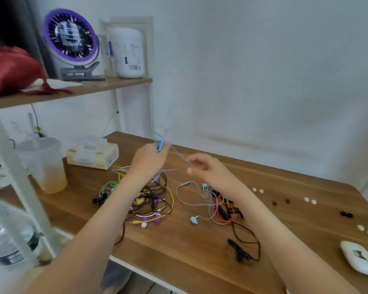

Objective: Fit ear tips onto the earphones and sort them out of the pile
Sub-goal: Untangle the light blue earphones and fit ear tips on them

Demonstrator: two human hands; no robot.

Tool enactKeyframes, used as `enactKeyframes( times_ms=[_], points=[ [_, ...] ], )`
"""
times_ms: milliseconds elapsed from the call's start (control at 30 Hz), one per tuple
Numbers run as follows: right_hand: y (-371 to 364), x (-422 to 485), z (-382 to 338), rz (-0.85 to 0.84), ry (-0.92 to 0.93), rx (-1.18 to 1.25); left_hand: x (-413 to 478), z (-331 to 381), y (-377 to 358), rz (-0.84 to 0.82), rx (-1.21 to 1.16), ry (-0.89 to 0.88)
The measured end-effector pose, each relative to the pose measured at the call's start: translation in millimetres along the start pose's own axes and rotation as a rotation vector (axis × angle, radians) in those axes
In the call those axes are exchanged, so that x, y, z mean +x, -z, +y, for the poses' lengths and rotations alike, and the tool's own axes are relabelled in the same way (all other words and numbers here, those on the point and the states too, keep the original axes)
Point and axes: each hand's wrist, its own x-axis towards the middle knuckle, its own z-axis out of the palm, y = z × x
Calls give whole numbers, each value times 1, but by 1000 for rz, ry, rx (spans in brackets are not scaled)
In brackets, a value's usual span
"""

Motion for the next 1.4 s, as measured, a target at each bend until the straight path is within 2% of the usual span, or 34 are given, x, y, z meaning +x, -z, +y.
enactKeyframes(
  times_ms=[133, 267, 367, 467, 600, 733, 933, 1000, 1100, 1267, 1333, 1400],
  points=[
    [-18, 10, 15, -119, -106, -508, 8, -38, 20, 42, 232, 79],
    [-21, 5, 33, -373, -155, -1009, 14, -56, 15, -118, 463, 145],
    [-22, 1, 40, -426, -146, -1120, 11, -52, 7, -298, 631, 153],
    [-17, -3, 42, -359, -124, -1024, 8, -45, 1, -443, 704, 171],
    [-2, -7, 38, -196, -184, -618, 4, -33, 0, -515, 782, 161],
    [12, -8, 31, -62, -169, -576, 1, -22, 3, -571, 754, 142],
    [22, -12, 10, 168, -104, -325, 2, -6, 0, -453, 761, 111],
    [24, -13, 3, 225, -117, -227, -4, -1, 5, -374, 749, 35],
    [29, -16, -7, 275, -140, -130, -14, 6, 13, -329, 789, -30],
    [39, -21, -19, 288, -149, 57, -24, 24, 25, -568, 847, 32],
    [44, -24, -24, 283, -125, 109, -29, 33, 29, -595, 842, -18],
    [48, -28, -29, 267, -72, 136, -32, 37, 26, -629, 742, -60]
  ],
)
